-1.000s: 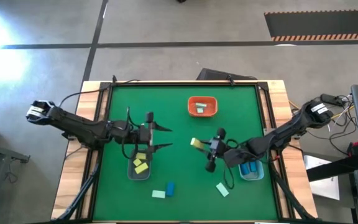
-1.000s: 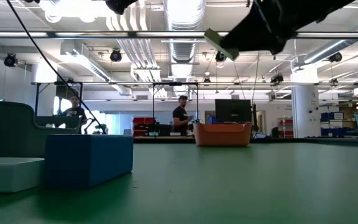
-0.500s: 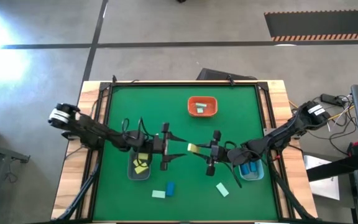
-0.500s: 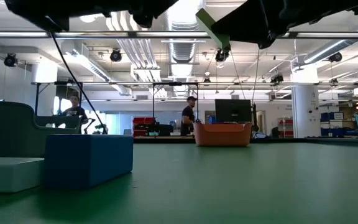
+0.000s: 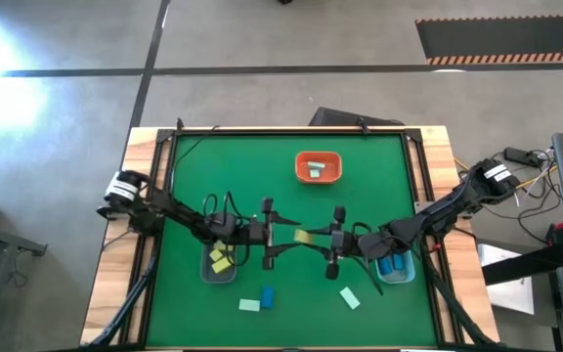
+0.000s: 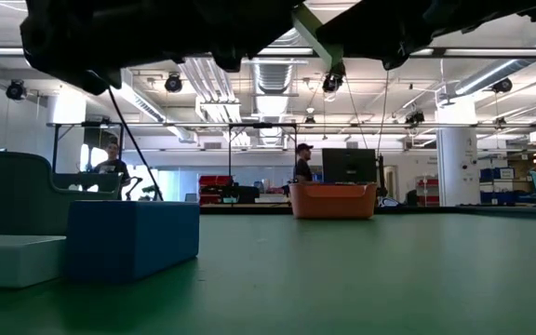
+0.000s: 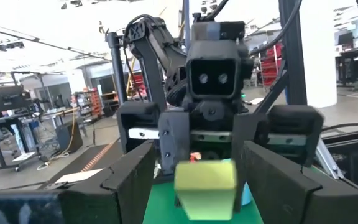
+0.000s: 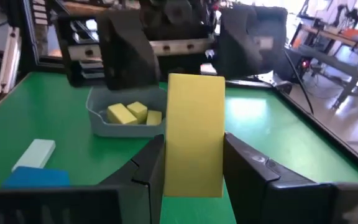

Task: Sort & place blocks by color
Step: Put the light green block into the gray bin

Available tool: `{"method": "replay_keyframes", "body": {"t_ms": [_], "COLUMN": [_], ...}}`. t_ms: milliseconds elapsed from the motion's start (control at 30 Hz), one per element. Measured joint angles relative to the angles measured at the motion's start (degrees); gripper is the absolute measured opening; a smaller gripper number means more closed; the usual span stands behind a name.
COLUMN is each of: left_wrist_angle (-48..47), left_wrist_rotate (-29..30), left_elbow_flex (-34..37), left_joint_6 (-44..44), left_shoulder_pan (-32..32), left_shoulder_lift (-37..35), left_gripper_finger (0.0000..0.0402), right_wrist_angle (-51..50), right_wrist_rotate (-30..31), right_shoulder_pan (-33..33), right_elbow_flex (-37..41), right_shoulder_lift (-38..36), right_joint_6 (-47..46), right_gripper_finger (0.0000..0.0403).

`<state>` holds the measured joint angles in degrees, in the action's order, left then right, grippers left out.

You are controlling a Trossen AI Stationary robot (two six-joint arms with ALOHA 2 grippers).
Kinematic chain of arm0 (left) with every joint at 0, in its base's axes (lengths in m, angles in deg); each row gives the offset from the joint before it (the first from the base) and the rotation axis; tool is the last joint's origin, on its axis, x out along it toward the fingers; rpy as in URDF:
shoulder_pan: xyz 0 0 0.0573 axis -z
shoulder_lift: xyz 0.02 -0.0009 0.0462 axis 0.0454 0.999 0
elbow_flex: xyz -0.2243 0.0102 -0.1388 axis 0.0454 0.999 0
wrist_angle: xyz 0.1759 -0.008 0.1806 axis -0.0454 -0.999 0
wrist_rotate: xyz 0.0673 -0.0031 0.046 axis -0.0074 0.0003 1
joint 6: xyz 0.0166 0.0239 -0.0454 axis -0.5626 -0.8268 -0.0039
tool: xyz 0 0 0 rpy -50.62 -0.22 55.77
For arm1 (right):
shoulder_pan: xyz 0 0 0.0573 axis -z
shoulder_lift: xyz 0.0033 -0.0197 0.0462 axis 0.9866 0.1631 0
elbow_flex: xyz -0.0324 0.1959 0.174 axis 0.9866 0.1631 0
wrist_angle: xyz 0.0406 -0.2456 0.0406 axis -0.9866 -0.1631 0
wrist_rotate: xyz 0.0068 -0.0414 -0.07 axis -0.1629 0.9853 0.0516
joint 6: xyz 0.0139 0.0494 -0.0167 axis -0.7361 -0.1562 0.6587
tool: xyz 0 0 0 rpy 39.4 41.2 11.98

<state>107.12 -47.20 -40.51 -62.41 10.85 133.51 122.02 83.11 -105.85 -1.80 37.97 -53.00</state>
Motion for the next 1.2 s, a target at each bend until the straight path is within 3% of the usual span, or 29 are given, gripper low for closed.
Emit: {"method": "replay_keyframes", "body": {"t_ms": [267,533,767,1033,1200], "left_wrist_angle": [0.1,0.0,-0.5,-5.9,-18.4], "left_wrist_rotate": [0.2,-0.4,-0.2,0.1,1.2], "left_elbow_flex": [-2.8,-2.7,-2.7,-2.6,-2.6], "left_joint_6": [1.2,1.6,1.5,2.8,5.5], "left_shoulder_pan": [-0.1,0.0,0.0,0.4,1.6], "left_shoulder_lift": [2.3,2.2,2.2,0.4,-5.8], "left_gripper_finger": [0.0212,0.0116,0.0116,0.0116,0.0116], "right_wrist_angle": [2.2,2.4,2.3,0.7,-4.8], "right_wrist_rotate": [-0.5,-0.7,-0.7,0.2,0.3], "right_shoulder_pan": [0.1,0.1,0.3,0.4,0.4], "right_elbow_flex": [-0.1,-0.1,-0.1,-0.1,-0.1], "right_shoulder_lift": [0.0,0.0,0.0,-1.3,-5.5], "right_joint_6": [2.6,4.1,4.4,2.8,0.6], "right_gripper_finger": [0.0115,0.0115,0.0116,0.0239,0.0283]}}
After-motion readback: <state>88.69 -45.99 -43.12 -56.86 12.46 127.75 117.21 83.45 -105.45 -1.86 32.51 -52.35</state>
